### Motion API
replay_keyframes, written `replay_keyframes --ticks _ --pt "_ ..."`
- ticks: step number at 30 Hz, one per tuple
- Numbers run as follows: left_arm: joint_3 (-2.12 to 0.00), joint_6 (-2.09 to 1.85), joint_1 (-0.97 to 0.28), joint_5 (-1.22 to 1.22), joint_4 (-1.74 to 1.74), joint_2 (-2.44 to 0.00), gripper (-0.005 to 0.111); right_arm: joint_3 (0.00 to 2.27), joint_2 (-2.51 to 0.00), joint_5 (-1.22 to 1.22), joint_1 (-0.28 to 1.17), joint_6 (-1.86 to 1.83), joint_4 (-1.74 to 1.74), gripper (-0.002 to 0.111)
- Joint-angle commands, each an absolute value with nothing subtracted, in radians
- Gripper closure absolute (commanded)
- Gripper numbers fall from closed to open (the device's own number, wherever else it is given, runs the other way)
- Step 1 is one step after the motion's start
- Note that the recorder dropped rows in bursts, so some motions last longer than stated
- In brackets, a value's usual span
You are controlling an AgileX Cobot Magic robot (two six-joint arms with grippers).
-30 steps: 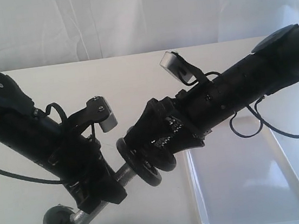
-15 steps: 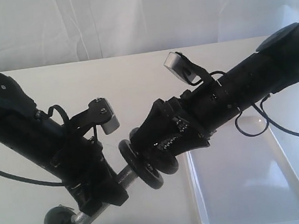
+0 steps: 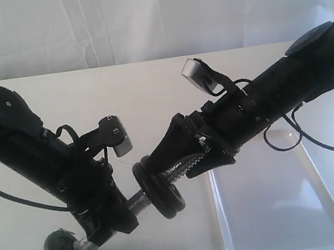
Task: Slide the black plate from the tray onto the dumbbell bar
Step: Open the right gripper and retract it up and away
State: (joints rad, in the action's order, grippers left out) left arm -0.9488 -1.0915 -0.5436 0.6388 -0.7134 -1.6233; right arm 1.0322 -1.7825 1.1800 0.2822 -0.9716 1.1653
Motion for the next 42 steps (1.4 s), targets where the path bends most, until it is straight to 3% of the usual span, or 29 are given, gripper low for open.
replay_keyframes --ticks 1,23,25,27,33,34,42 --pt "-0.978 -1.093 -0.544 0.692 -0.875 -1.570 0.107 1.037 -1.773 1.189 0.255 -0.988 1.171 0.003" --pt "-0.978 -1.093 -0.544 0.702 -0.866 -1.596 0.107 1.114 -1.773 1.213 0.071 -0.886 1.153 0.005" --pt "-0.978 -1.093 -0.544 0.702 -0.866 -1.605 0.107 1.133 -1.773 1.221 0.070 -0.873 1.153 0.013" --pt "-0.978 -1.093 -0.544 0.702 -0.862 -1.612 0.107 1.139 -1.773 1.221 0.070 -0.860 1.158 0.029" --pt "-0.978 -1.093 -0.544 0.700 -0.859 -1.617 0.107 1.141 -1.768 1.221 0.070 -0.847 1.245 0.103" --pt "-0.978 -1.093 -0.544 0.700 -0.859 -1.617 0.107 1.141 -1.764 1.221 0.070 -0.857 1.248 0.107" --pt "-0.958 -1.095 -0.544 0.657 -0.849 -1.617 0.107 1.141 -1.688 1.221 0.070 -0.859 1.254 0.107"
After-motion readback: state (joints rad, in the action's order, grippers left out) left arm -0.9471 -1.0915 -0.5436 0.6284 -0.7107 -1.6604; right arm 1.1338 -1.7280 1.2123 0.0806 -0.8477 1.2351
